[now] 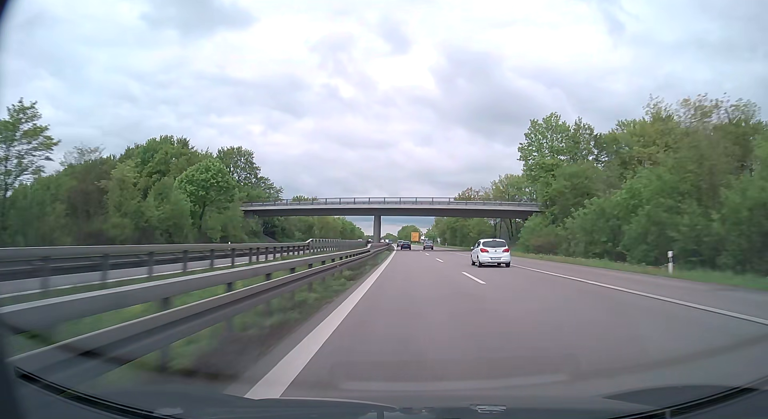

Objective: Follow the waypoints while adhering to traffic rules and regulations

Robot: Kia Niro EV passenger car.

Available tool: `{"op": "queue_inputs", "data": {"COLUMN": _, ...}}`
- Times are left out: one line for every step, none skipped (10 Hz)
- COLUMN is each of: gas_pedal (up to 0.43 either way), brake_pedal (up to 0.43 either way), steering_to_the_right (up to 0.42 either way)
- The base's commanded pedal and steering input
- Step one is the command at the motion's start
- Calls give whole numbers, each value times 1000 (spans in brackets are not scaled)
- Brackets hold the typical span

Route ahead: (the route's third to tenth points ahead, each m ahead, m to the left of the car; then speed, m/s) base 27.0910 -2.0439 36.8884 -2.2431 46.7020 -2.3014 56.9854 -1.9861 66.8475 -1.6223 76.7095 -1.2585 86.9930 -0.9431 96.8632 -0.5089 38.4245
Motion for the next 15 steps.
{"op": "queue_inputs", "data": {"gas_pedal": 441, "brake_pedal": 12, "steering_to_the_right": 0}}
{"op": "queue_inputs", "data": {"gas_pedal": 441, "brake_pedal": 12, "steering_to_the_right": 0}}
{"op": "queue_inputs", "data": {"gas_pedal": 441, "brake_pedal": 6, "steering_to_the_right": -1}}
{"op": "queue_inputs", "data": {"gas_pedal": 441, "brake_pedal": 12, "steering_to_the_right": -2}}
{"op": "queue_inputs", "data": {"gas_pedal": 441, "brake_pedal": 12, "steering_to_the_right": -2}}
{"op": "queue_inputs", "data": {"gas_pedal": 441, "brake_pedal": 12, "steering_to_the_right": -3}}
{"op": "queue_inputs", "data": {"gas_pedal": 441, "brake_pedal": 12, "steering_to_the_right": -3}}
{"op": "queue_inputs", "data": {"gas_pedal": 441, "brake_pedal": 12, "steering_to_the_right": -3}}
{"op": "queue_inputs", "data": {"gas_pedal": 441, "brake_pedal": 12, "steering_to_the_right": -3}}
{"op": "queue_inputs", "data": {"gas_pedal": 441, "brake_pedal": 12, "steering_to_the_right": -3}}
{"op": "queue_inputs", "data": {"gas_pedal": 441, "brake_pedal": 6, "steering_to_the_right": -3}}
{"op": "queue_inputs", "data": {"gas_pedal": 441, "brake_pedal": 12, "steering_to_the_right": -3}}
{"op": "queue_inputs", "data": {"gas_pedal": 449, "brake_pedal": 12, "steering_to_the_right": -3}}
{"op": "queue_inputs", "data": {"gas_pedal": 449, "brake_pedal": 12, "steering_to_the_right": -3}}
{"op": "queue_inputs", "data": {"gas_pedal": 461, "brake_pedal": 12, "steering_to_the_right": -3}}
